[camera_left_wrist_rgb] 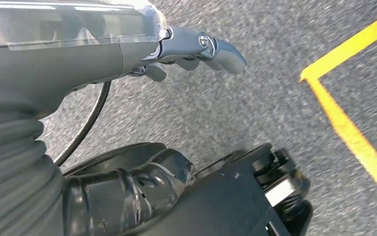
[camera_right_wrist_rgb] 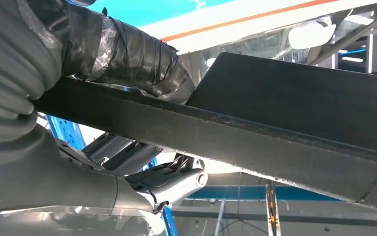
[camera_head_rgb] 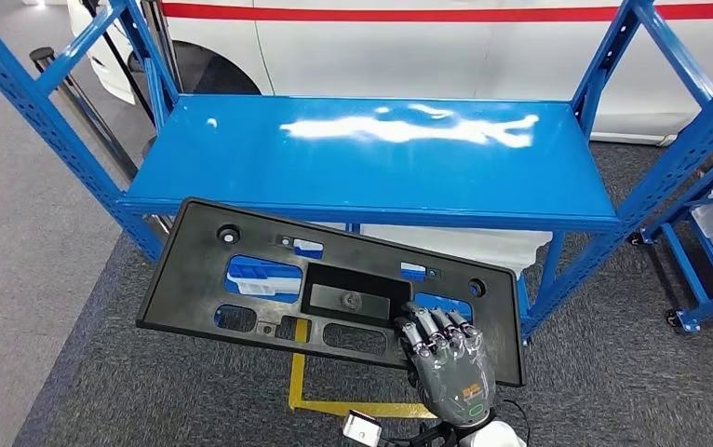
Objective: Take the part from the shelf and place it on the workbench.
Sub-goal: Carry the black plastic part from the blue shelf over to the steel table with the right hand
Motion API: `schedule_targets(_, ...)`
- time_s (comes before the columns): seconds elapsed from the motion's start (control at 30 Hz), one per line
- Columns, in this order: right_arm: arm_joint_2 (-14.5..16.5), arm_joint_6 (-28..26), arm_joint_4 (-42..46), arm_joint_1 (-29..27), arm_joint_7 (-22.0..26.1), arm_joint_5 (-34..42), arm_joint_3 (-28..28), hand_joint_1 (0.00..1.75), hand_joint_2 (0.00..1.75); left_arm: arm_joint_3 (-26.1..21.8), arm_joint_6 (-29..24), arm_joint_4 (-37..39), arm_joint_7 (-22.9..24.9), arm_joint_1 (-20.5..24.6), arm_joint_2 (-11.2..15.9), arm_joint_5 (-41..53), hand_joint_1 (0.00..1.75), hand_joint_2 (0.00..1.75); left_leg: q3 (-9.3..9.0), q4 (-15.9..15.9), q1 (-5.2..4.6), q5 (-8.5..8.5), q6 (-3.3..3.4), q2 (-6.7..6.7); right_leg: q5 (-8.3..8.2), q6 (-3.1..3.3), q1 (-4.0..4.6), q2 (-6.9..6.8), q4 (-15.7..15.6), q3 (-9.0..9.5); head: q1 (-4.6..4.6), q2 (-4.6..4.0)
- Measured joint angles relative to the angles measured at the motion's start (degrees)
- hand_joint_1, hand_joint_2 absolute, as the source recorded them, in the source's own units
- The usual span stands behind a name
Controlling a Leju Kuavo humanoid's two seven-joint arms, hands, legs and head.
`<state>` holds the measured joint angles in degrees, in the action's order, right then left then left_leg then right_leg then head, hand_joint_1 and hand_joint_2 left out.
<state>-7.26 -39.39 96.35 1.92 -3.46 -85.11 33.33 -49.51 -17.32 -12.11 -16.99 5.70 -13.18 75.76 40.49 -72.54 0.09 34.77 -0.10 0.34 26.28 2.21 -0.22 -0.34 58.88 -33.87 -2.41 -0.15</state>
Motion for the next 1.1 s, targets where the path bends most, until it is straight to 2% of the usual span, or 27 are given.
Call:
schedule_targets(0.03,0.0,0.0,0.0,0.0,0.0,0.0,0.0,1.75,1.75,0.0,0.0,0.0,0.0,0.0,0.0,0.0,0.00,1.75,-0.21,-2.1,0.01,-0.08,0.03,0.00,-0.75,-0.02,0.08,-0.02,0.1,-0.97,0.01,0.00)
schedule_targets(0.07,0.0,0.0,0.0,0.0,0.0,0.0,0.0,1.75,1.75,0.0,0.0,0.0,0.0,0.0,0.0,0.0,0.00,1.75,-1.21,-2.6,-0.01,-1.34,0.13,-0.01,-1.51,-0.06,0.13,-0.04,0.1,-1.97,0.01,0.00)
schedule_targets(0.1,0.0,0.0,0.0,0.0,0.0,0.0,0.0,1.75,1.75,0.0,0.0,0.0,0.0,0.0,0.0,0.0,0.00,1.75,-3.07,-1.4,-0.02,-3.13,0.28,-0.01,-2.27,-0.13,0.16,-0.06,0.2,-2.94,0.01,0.00)
schedule_targets(0.13,0.0,0.0,0.0,0.0,0.0,0.0,0.0,1.75,1.75,0.0,0.0,0.0,0.0,0.0,0.0,0.0,0.00,1.75,-6.03,1.8,-0.06,-4.61,0.49,-0.02,-3.00,-0.24,0.18,-0.05,0.3,-3.81,0.01,0.00)
schedule_targets(0.17,0.0,0.0,0.0,0.0,0.0,0.0,0.1,1.75,1.75,0.0,0.0,0.0,0.0,0.1,0.0,0.0,0.00,1.75,-9.42,6.1,-0.15,-4.96,0.74,-0.03,-3.62,-0.40,0.21,-0.02,0.3,-4.44,0.01,0.00)
schedule_targets(0.23,0.0,0.1,0.0,0.0,0.0,0.1,0.1,1.75,1.75,0.0,0.0,0.0,0.0,0.4,0.0,0.0,0.00,1.75,-14.94,14.3,-0.41,-3.60,1.19,-0.07,-4.78,-0.92,0.21,-0.08,0.3,-5.05,-0.01,0.00)
schedule_targets(0.3,0.0,0.1,0.0,0.1,-0.1,0.1,0.2,1.75,1.75,0.0,0.0,0.0,0.0,0.4,0.1,0.0,0.00,1.75,-16.11,17.1,-0.69,-3.11,1.66,-0.09,-6.04,-1.61,0.05,-0.24,-0.1,-5.09,-0.01,0.00)
schedule_targets(0.33,0.0,0.1,0.0,0.1,-0.1,0.1,0.2,1.75,1.75,0.0,0.0,0.0,0.0,0.4,0.1,0.0,0.00,1.75,-15.70,17.2,-0.66,-3.82,1.96,0.06,-6.33,-1.95,-0.08,-0.21,-0.2,-5.16,0.02,0.00)
schedule_targets(0.37,0.0,0.1,-0.1,0.1,-0.1,0.2,0.3,1.75,1.75,0.0,0.0,0.0,0.0,0.3,0.1,0.0,0.00,1.75,-15.23,17.4,-0.61,-4.61,2.32,0.18,-5.63,-2.25,-0.14,-0.12,0.2,-5.44,0.01,0.00)
schedule_targets(0.4,0.0,0.1,-0.1,0.0,0.0,0.2,0.3,1.75,1.75,0.0,0.0,0.0,0.0,0.3,0.1,0.0,0.00,1.75,-14.59,17.6,-0.53,-5.47,2.70,0.32,-3.68,-2.50,-0.17,-0.01,1.5,-5.92,-0.01,0.00)
schedule_targets(0.43,0.0,0.1,-0.2,0.0,0.0,0.2,0.4,1.75,1.75,0.0,0.0,0.0,0.0,0.3,0.1,0.0,0.00,1.75,-13.75,17.7,-0.46,-6.30,2.99,0.46,-0.66,-2.68,-0.23,0.09,4.0,-6.64,-0.04,0.00)
schedule_targets(0.5,0.0,0.1,-0.2,0.0,0.0,0.4,0.4,1.75,1.75,0.0,0.0,0.0,0.0,0.3,0.0,0.0,0.00,1.75,-11.82,17.4,-0.55,-7.70,3.29,0.50,5.04,-2.99,-0.31,0.13,11.3,-8.03,-0.05,0.00)
schedule_targets(0.53,0.0,0.0,-0.2,-0.1,0.0,0.4,0.4,1.75,1.75,0.0,0.0,0.0,0.0,0.3,0.0,0.0,0.00,1.75,-10.72,17.2,-0.57,-8.40,3.24,0.52,5.85,-3.16,-0.40,0.13,14.3,-8.17,-0.06,0.00)
schedule_targets(0.57,0.0,0.0,-0.2,-0.1,0.1,0.5,0.4,1.75,1.75,0.0,-0.1,0.0,0.0,0.3,0.1,0.0,0.00,1.75,-9.61,16.8,-0.58,-9.03,3.14,0.54,5.21,-3.29,-0.52,0.12,15.9,-7.60,-0.05,0.00)
schedule_targets(0.6,0.0,0.0,-0.2,-0.2,0.2,0.6,0.4,1.75,1.75,0.0,-0.1,0.0,0.0,0.3,0.1,0.0,0.00,1.75,-8.48,16.4,-0.57,-9.58,3.01,0.56,3.76,-3.38,-0.66,0.12,15.8,-6.28,-0.05,0.00)
schedule_targets(0.63,0.0,0.0,-0.2,-0.2,0.3,0.7,0.4,1.75,1.75,0.0,-0.2,0.0,0.0,0.3,0.1,0.0,0.00,1.75,-7.41,15.9,-0.56,-10.03,2.83,0.55,2.28,-3.41,-0.84,0.11,13.4,-3.76,-0.05,0.00)
schedule_targets(0.67,0.0,0.0,-0.2,-0.3,0.5,0.8,0.4,1.75,1.75,0.0,-0.3,0.0,0.0,0.3,0.1,0.0,0.00,1.75,-6.49,15.3,-0.61,-10.33,2.62,0.53,2.04,-3.36,-0.90,0.11,9.6,-0.74,-0.05,0.00)
schedule_targets(0.73,0.0,0.0,0.1,-0.4,0.9,1.0,0.4,1.75,1.75,0.0,-0.4,0.0,0.0,0.3,0.1,0.0,0.00,1.75,-5.29,14.3,-0.70,-10.89,2.04,0.49,3.56,-2.93,-0.73,0.17,2.5,4.24,-0.04,0.00)
schedule_targets(0.77,0.0,0.0,0.2,-0.5,0.9,1.1,0.4,1.75,1.75,0.0,-0.5,0.0,0.0,0.3,0.0,0.0,0.00,1.75,-4.99,14.1,-0.68,-11.24,1.69,0.49,4.40,-2.61,-0.50,0.22,0.7,5.14,-0.03,0.00)
schedule_targets(0.83,0.0,-0.1,0.4,-0.9,1.0,1.3,0.4,1.75,1.75,0.0,-0.5,0.0,0.0,0.2,0.0,-0.1,0.00,1.75,-4.58,14.0,-0.51,-11.91,0.95,0.45,3.96,-1.72,-0.36,0.15,0.1,4.75,-0.04,0.00)
schedule_targets(0.87,0.0,-0.1,0.5,-1.0,1.1,1.5,0.4,1.75,1.75,0.0,-0.6,0.0,0.0,0.1,0.0,-0.1,0.00,1.75,-4.12,13.5,-0.41,-11.31,0.61,0.35,3.36,-1.21,-0.39,0.08,0.0,4.23,-0.02,0.00)
schedule_targets(0.9,0.0,-0.1,0.6,-1.1,1.2,1.7,0.4,1.75,1.75,0.0,-0.6,0.0,0.0,0.0,0.1,-0.1,0.00,1.75,-3.47,12.2,-0.32,-9.64,0.27,0.24,2.70,-0.66,-0.48,-0.02,-0.2,3.59,-0.01,0.00)
schedule_targets(0.93,0.0,-0.1,0.7,-1.2,1.4,1.9,0.4,1.75,1.75,0.0,-0.6,0.0,0.0,0.0,0.1,-0.1,0.00,1.75,-2.62,9.8,-0.19,-7.01,-0.03,0.14,2.01,-0.26,-0.52,-0.10,-0.3,2.84,0.01,0.00)
schedule_targets(1.0,0.0,-0.1,0.9,-1.5,1.6,2.3,0.4,1.75,1.75,0.0,-0.6,0.0,0.0,-0.2,0.1,-0.2,0.00,1.75,-0.98,2.9,-0.02,-1.72,-0.52,0.08,0.88,0.16,-0.37,-0.11,-0.3,1.21,0.03,0.00)
schedule_targets(1.03,0.0,-0.1,1.0,-1.7,1.8,2.5,0.4,1.75,1.75,0.0,-0.6,0.0,-0.1,-0.2,0.1,-0.2,0.00,1.75,-0.55,-0.2,0.04,-0.76,-0.66,0.08,0.34,0.14,-0.30,-0.12,-0.3,0.42,0.03,0.00)
schedule_targets(1.07,0.0,-0.1,1.0,-1.9,2.0,2.8,0.4,1.75,1.75,0.0,-0.6,0.0,-0.2,-0.2,0.1,-0.2,0.00,1.75,-0.68,-2.0,0.07,-1.22,-0.72,0.08,-0.16,0.10,-0.25,-0.14,-0.2,-0.36,0.03,0.00)
schedule_targets(1.1,0.0,-0.1,1.0,-2.1,2.2,3.1,0.4,1.75,1.75,0.0,-0.6,0.0,-0.3,-0.2,0.1,-0.2,0.00,1.75,-1.55,-2.2,0.08,-2.74,-0.69,0.08,-0.71,0.02,-0.21,-0.17,-0.2,-1.04,0.03,0.00)
